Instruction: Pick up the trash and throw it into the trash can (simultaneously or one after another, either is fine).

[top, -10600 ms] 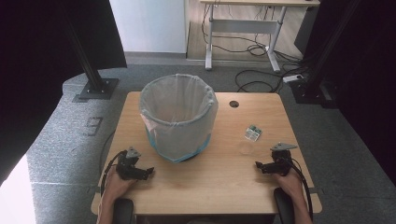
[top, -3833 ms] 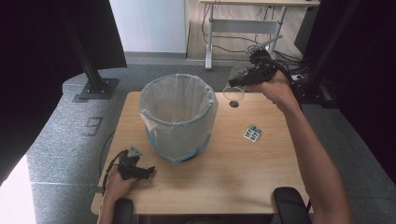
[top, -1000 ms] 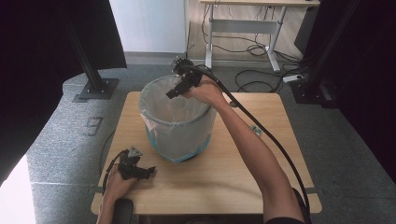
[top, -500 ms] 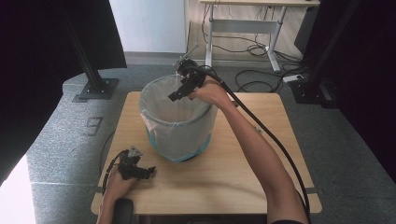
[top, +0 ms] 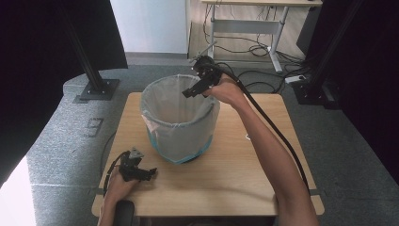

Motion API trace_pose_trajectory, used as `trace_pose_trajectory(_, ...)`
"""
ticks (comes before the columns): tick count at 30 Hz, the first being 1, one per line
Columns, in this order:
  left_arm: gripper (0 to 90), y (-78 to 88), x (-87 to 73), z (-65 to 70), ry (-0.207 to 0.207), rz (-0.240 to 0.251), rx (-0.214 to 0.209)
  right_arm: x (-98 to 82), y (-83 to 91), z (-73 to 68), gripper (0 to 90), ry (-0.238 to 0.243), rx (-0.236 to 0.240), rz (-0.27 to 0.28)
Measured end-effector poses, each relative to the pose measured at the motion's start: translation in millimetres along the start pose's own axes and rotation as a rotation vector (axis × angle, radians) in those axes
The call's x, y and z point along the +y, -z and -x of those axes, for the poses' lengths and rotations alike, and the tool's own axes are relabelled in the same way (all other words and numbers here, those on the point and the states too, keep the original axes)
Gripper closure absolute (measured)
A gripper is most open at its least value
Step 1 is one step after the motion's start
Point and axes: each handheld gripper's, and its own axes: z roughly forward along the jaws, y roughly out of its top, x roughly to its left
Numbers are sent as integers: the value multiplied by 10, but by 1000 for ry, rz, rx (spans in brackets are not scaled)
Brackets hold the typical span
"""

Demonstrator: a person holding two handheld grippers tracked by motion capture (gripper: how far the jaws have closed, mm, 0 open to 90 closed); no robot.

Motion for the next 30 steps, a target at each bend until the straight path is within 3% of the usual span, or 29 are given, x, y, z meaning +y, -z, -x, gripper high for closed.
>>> trace_pose_trajectory(14,0,-1,1,1,0,0,1,-296,363,261,0,-53,-65,26)
trace_pose_trajectory(19,0,-1,1,2,0,0,1,-401,495,349,0,-79,-78,57)
trace_pose_trajectory(26,0,-1,1,2,0,0,1,-507,631,433,0,-81,-114,35)
trace_pose_trajectory(30,0,-1,1,2,1,0,1,-603,694,494,0,-110,-121,76)
